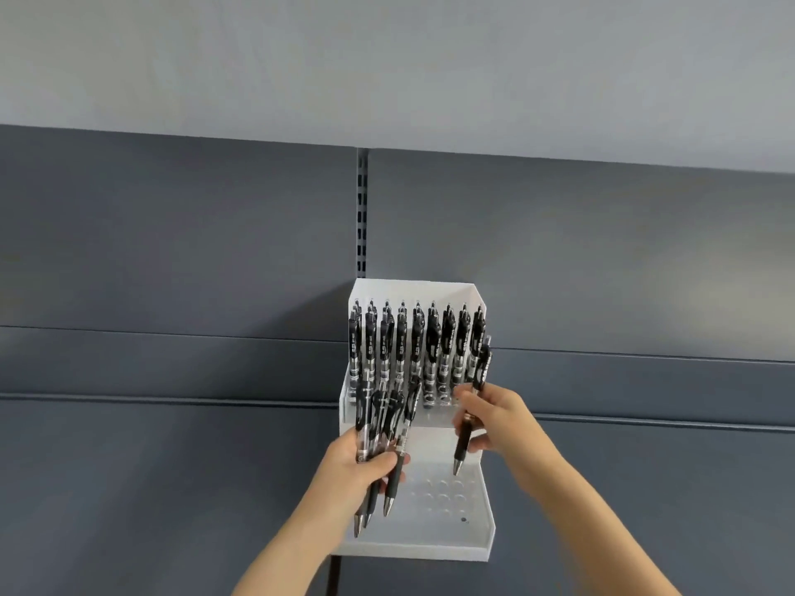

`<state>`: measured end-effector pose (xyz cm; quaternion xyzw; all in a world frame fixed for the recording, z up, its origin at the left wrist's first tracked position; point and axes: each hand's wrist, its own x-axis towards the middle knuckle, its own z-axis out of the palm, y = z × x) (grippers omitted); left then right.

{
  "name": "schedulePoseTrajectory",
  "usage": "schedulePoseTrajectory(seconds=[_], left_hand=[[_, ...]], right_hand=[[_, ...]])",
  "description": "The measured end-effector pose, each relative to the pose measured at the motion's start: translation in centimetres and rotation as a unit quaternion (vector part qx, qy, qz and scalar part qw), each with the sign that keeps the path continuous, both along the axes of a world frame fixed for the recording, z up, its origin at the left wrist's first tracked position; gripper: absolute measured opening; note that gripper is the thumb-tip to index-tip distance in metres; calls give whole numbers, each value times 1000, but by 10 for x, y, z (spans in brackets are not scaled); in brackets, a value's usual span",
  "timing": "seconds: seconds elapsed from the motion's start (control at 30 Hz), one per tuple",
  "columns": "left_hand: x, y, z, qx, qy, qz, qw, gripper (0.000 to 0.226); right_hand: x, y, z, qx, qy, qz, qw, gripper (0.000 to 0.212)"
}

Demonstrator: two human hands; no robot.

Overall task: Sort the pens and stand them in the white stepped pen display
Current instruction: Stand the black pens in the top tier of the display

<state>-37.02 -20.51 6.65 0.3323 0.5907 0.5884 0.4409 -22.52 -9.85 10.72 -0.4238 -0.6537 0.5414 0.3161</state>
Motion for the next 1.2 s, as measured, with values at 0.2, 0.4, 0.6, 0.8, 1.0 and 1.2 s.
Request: schedulePoseTrajectory(seconds=[0.2, 0.4, 0.6, 0.8, 1.0, 1.2], left_hand=[[-11, -4, 5, 7, 2, -13, 1000, 16], [-19, -5, 6, 7, 6, -9, 1000, 16], [-19, 0, 3, 5, 5, -3, 1000, 16], [-14, 3, -1, -2, -5, -4, 1000, 15], [-14, 4, -1, -5, -1, -5, 1000, 15], [-17, 2, 0, 1, -2, -2, 1000, 16]], right_hand=[[-9, 17, 32, 124, -30, -79, 989, 23], [-35, 32, 30, 217, -113, -112, 963, 23], [-46, 34, 14, 220, -297, -98, 924, 40], [-47, 29, -2, 230, -215, -163, 935, 21], [-43, 30, 9, 277, -301, -128, 903, 21], [-47, 29, 13, 257, -352, -94, 895, 40]])
